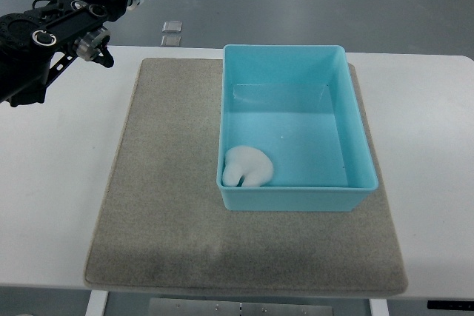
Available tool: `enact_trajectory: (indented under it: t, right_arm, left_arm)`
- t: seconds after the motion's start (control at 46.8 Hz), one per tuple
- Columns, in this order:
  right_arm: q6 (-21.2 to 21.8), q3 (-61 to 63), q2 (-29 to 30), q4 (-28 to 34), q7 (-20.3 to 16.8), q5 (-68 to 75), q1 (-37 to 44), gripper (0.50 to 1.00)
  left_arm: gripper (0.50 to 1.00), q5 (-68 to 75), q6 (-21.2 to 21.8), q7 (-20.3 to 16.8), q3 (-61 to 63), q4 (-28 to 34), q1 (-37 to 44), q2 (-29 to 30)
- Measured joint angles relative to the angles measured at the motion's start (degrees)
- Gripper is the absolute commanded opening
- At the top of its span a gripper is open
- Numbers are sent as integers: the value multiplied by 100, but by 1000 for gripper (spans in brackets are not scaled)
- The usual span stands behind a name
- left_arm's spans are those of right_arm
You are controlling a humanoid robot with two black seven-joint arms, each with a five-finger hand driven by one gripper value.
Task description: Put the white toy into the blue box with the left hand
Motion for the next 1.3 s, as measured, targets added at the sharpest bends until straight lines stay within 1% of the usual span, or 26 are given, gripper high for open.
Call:
enact_trajectory:
  t: [0.15, 0.278, 0.385, 0.62, 0.791, 0.941, 1.134, 1.219, 1.305]
  right_arm:
    - [0, 0, 0, 0, 0, 0, 0, 936]
    - [0, 0, 0, 0, 0, 0, 0, 936]
    - [0, 0, 0, 0, 0, 0, 0, 936]
    - [0, 0, 0, 0, 0, 0, 0, 936]
    - [0, 0, 0, 0, 0, 0, 0, 936]
    - [0, 0, 0, 0, 0, 0, 0, 936]
    - [0, 0, 0, 0, 0, 0, 0, 936]
    - [0, 0, 0, 0, 0, 0, 0, 936]
    - [0, 0, 0, 0, 0, 0, 0, 936]
  left_arm:
    - [958, -872, 233, 0, -225, 410, 44, -223]
    - [958, -1311, 239, 1, -465, 688, 178, -363]
    - [958, -1670, 154, 2, -779, 893, 320, -432]
    - [958, -1937, -299, -4, -1303, 1033, 565, -620]
    - [958, -2097, -522, -10, -1847, 1369, 731, -801]
    - [958, -2375, -564, -6, -2059, 1558, 781, -982]
    - [960, -2985, -612, 25, -2104, 1586, 909, -1012]
    - [962, -3128, -850, 25, -2107, 1620, 954, -1020]
    - [962, -3182, -1325, 20, -2108, 1836, 983, -1024]
